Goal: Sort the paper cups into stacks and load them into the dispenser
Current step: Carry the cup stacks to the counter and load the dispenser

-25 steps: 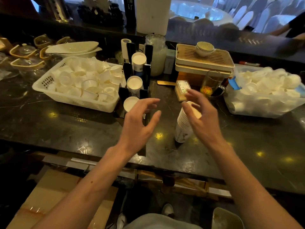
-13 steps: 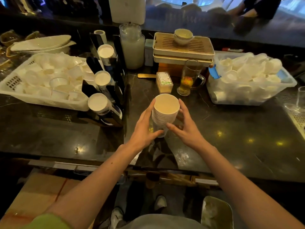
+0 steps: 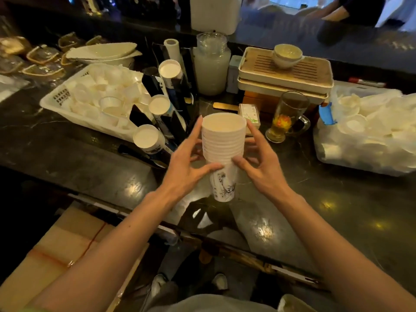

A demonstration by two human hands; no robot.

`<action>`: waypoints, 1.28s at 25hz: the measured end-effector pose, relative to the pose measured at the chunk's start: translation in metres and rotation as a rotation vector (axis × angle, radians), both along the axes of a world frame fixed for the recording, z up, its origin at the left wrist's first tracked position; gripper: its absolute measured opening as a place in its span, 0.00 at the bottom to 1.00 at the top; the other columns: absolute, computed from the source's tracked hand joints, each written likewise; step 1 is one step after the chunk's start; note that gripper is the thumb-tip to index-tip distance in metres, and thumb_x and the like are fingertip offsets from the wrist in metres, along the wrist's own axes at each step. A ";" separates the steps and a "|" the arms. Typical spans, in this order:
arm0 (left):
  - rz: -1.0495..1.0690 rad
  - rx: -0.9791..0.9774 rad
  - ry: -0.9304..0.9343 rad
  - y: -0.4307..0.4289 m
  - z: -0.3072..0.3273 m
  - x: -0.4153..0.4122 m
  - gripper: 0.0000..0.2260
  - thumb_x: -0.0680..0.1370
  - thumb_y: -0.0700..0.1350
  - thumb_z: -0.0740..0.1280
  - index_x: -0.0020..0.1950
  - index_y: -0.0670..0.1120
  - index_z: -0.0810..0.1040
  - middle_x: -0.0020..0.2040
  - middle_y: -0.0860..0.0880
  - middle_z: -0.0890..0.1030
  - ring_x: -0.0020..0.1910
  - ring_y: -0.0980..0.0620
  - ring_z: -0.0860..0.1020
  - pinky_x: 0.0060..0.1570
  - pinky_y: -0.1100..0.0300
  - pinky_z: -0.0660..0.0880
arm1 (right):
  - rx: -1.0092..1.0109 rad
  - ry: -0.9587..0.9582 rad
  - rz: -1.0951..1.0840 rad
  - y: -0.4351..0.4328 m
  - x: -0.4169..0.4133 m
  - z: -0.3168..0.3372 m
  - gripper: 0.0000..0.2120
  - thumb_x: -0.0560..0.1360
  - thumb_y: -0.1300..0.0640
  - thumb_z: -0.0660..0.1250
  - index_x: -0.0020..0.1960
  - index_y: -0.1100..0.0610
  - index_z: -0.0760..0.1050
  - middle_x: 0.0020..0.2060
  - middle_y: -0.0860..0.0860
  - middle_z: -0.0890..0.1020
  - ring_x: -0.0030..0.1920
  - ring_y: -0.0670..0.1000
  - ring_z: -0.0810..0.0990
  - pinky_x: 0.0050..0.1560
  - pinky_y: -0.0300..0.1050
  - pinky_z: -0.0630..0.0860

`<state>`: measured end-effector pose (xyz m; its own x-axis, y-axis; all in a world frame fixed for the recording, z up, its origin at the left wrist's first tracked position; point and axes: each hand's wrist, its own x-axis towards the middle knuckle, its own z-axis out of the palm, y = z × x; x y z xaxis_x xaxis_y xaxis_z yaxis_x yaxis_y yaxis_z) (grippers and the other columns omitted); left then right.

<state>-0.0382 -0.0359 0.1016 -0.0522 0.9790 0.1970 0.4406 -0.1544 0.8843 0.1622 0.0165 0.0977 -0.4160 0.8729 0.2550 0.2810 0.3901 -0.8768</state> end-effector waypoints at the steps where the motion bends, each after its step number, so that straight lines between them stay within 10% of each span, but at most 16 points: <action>1: 0.016 0.019 0.022 -0.001 0.017 -0.011 0.47 0.68 0.55 0.75 0.78 0.60 0.48 0.62 0.51 0.75 0.58 0.62 0.75 0.56 0.67 0.75 | 0.018 0.008 0.041 0.006 -0.008 0.015 0.36 0.75 0.44 0.67 0.77 0.43 0.54 0.60 0.50 0.73 0.57 0.43 0.76 0.56 0.44 0.78; 8: 0.143 0.022 0.075 0.024 0.091 -0.090 0.32 0.73 0.65 0.64 0.74 0.58 0.62 0.48 0.53 0.80 0.45 0.60 0.81 0.40 0.65 0.78 | -0.105 0.116 0.282 0.051 -0.086 0.083 0.28 0.80 0.50 0.61 0.78 0.51 0.57 0.71 0.48 0.68 0.66 0.46 0.74 0.58 0.45 0.78; 14: 0.228 -0.125 0.174 0.072 0.102 -0.141 0.31 0.78 0.67 0.53 0.42 0.40 0.80 0.34 0.43 0.81 0.29 0.53 0.77 0.27 0.71 0.68 | -0.381 0.150 0.193 0.068 -0.146 0.098 0.15 0.82 0.50 0.59 0.60 0.58 0.78 0.46 0.60 0.82 0.44 0.58 0.80 0.44 0.46 0.79; 19: 0.154 -0.409 0.227 0.105 0.097 -0.169 0.31 0.78 0.67 0.50 0.48 0.43 0.80 0.42 0.44 0.81 0.37 0.49 0.76 0.34 0.62 0.66 | -0.493 -0.106 -0.036 0.085 -0.183 0.094 0.21 0.82 0.45 0.56 0.53 0.61 0.80 0.31 0.48 0.81 0.26 0.39 0.79 0.26 0.29 0.72; 23: 0.001 -0.551 0.179 0.118 0.097 -0.182 0.13 0.82 0.50 0.55 0.48 0.43 0.74 0.40 0.38 0.74 0.32 0.46 0.70 0.34 0.56 0.68 | -0.444 -0.292 -0.115 0.099 -0.199 0.069 0.19 0.82 0.50 0.54 0.37 0.54 0.74 0.28 0.47 0.74 0.29 0.44 0.73 0.35 0.40 0.70; 26: -0.034 -0.642 0.210 0.125 0.097 -0.181 0.14 0.82 0.46 0.56 0.54 0.38 0.76 0.55 0.27 0.74 0.51 0.32 0.74 0.59 0.40 0.72 | -0.453 -0.321 -0.144 0.107 -0.206 0.061 0.17 0.83 0.49 0.53 0.38 0.49 0.71 0.33 0.49 0.75 0.35 0.46 0.74 0.43 0.46 0.73; 29: -0.093 -0.683 0.215 0.135 0.084 -0.185 0.11 0.82 0.47 0.54 0.48 0.45 0.73 0.45 0.35 0.75 0.35 0.48 0.71 0.48 0.49 0.73 | -0.558 -0.356 -0.215 0.113 -0.212 0.050 0.18 0.83 0.47 0.50 0.40 0.50 0.71 0.36 0.51 0.78 0.38 0.48 0.76 0.47 0.48 0.75; 32: -0.098 -0.746 0.090 0.140 0.065 -0.191 0.11 0.83 0.51 0.55 0.43 0.51 0.69 0.42 0.47 0.73 0.41 0.52 0.71 0.48 0.55 0.70 | -0.627 -0.401 -0.205 0.117 -0.213 0.036 0.21 0.81 0.39 0.48 0.52 0.51 0.73 0.42 0.54 0.79 0.43 0.50 0.77 0.46 0.47 0.74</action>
<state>-0.2288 0.1041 0.1664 0.0272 0.8537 -0.5200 0.5308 0.4285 0.7312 -0.0512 0.1340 0.1341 -0.1862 0.8739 -0.4490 0.6369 -0.2406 -0.7325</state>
